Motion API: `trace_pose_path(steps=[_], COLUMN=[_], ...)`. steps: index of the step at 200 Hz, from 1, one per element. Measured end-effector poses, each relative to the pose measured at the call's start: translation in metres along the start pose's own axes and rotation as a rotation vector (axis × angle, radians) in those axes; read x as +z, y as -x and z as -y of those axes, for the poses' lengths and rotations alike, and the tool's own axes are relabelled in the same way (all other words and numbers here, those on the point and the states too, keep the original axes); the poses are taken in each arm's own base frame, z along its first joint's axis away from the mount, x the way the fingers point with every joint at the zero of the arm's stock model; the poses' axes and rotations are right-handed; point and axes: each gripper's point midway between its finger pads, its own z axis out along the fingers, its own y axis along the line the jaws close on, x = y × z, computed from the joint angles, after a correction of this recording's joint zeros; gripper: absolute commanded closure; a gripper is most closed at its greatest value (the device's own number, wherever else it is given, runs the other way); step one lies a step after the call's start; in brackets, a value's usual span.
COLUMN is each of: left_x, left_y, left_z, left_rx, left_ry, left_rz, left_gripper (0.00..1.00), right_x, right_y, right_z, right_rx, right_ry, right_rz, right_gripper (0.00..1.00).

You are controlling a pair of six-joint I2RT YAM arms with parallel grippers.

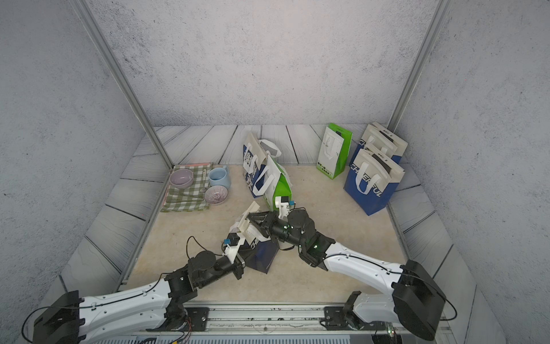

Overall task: Open the takeout bag
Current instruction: Open the takeout bag at the center of the board.

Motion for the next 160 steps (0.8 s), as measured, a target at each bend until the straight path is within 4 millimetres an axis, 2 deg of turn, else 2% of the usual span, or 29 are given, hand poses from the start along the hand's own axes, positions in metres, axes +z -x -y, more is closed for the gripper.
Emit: trace_pose_path(steps=[30,94,123,160], left_x=[0.0004,0.0004,0.0004,0.0005], left_y=[0.0004,0.0006,0.0005,0.0011], left_z=[0.0001,0.0000,-0.0004,-0.0011], left_rx=[0.000,-0.001,-0.001,-0.001], left_ry=[0.000,0.000,0.002,0.005], left_rz=[0.002,0.003,0.003,0.005], left_gripper=[1.00,1.00,1.00,1.00], right_x=[0.0002,0.0015,0.0036,0.0056], right_y=[-0.0001,-0.0005,-0.0005,0.0000], right_z=[0.0014,0.0049,0.0075,0.0055], right_rx=[0.001,0.011,0.015,0.009], right_ry=[-0.005,-0.014,-0.018,-0.003], right_rz=[-0.001,-0.007,-0.009,-0.008], right_gripper=[0.86,0.92,1.00,1.00])
